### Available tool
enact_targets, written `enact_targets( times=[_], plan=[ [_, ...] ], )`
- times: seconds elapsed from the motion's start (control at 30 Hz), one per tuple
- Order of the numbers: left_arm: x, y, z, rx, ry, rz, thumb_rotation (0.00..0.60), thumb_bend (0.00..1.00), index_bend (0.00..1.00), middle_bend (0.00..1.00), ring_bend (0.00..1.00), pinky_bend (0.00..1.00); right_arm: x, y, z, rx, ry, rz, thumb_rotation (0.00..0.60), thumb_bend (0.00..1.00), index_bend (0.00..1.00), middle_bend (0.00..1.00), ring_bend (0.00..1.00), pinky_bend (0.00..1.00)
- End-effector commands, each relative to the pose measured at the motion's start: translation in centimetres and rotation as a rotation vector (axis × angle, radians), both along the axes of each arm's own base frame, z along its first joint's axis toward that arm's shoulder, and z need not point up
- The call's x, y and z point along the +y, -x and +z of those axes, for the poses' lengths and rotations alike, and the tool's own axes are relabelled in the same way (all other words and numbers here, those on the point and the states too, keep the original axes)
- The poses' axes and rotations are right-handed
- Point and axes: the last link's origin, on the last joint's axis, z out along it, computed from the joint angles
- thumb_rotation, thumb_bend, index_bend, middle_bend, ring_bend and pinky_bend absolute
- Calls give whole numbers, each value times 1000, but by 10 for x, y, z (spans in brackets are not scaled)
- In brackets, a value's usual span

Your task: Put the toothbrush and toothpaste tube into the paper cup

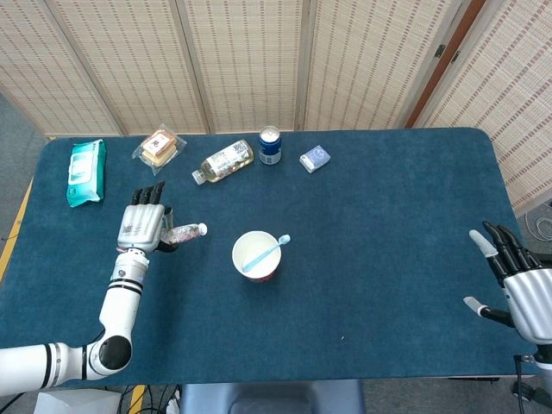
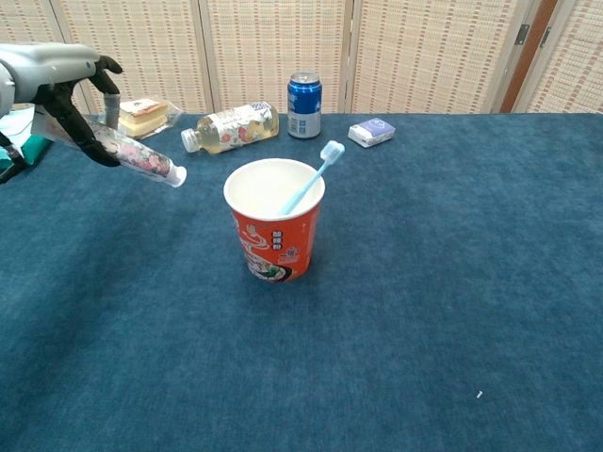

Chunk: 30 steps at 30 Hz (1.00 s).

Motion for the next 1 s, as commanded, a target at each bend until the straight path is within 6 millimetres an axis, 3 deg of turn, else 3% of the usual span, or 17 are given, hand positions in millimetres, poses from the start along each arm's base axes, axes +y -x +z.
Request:
enact_targets(
  times=[0.03,0.6,1.0],
  plan=[
    [-5,-1,9,1,-8,-12,600,108,868,0,0,0,0,0,0,-1,1,0,600,0,0,0,0,287],
    [-38,-7,49,-13,4,-62,600,108,868,0,0,0,2,-2,-3,-2,-2,5,600,0,0,0,0,282],
    [-62,-35,63,-138,57,-115,600,107,868,0,0,0,2,-1,-4,-6,-4,3,600,0,0,0,0,282]
  ],
)
